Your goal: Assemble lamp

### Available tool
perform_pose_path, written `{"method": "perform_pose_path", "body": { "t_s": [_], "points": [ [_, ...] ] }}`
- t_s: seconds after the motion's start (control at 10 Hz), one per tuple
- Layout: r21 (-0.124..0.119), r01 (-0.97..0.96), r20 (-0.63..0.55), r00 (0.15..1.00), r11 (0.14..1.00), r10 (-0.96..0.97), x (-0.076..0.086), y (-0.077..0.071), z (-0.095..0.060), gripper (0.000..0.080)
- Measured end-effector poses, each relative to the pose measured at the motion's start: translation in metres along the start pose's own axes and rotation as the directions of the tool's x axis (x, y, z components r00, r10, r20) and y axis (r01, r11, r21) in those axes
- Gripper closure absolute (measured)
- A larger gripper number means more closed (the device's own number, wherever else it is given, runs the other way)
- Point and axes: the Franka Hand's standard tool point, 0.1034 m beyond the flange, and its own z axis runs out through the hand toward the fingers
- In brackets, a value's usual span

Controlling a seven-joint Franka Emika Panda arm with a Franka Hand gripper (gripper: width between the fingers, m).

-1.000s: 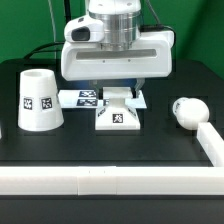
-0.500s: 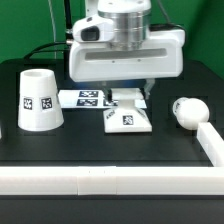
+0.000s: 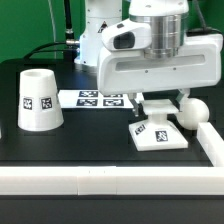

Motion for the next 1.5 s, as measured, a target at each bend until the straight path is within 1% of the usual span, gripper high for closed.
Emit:
{"method": "perform_pose_path", "body": {
  "t_s": [0.3,0.6,0.8,0.9,1.3,1.4,1.5],
  "points": [
    [0.006,0.009,-0.04,0.999,1.0,-0.009,0.034,-0.007,0.0,0.0264],
    [0.013,-0.008,-0.066,0.998,1.0,0.008,0.07,-0.009,-0.001,0.0264],
    [0.015,-0.01,-0.086,0.996,1.0,0.011,0.086,-0.008,-0.001,0.0264],
    [0.017,-0.016,-0.083,0.996,1.0,0.017,0.091,-0.008,-0.001,0.0264],
    [0.019,-0.028,-0.078,0.997,0.999,0.029,0.091,-0.01,-0.002,0.0263],
    [0.019,-0.028,-0.078,0.997,0.999,0.029,0.091,-0.01,-0.002,0.0124],
    [0.019,-0.028,-0.078,0.997,0.999,0.029,0.091,-0.01,-0.002,0.0124]
  ]
}}
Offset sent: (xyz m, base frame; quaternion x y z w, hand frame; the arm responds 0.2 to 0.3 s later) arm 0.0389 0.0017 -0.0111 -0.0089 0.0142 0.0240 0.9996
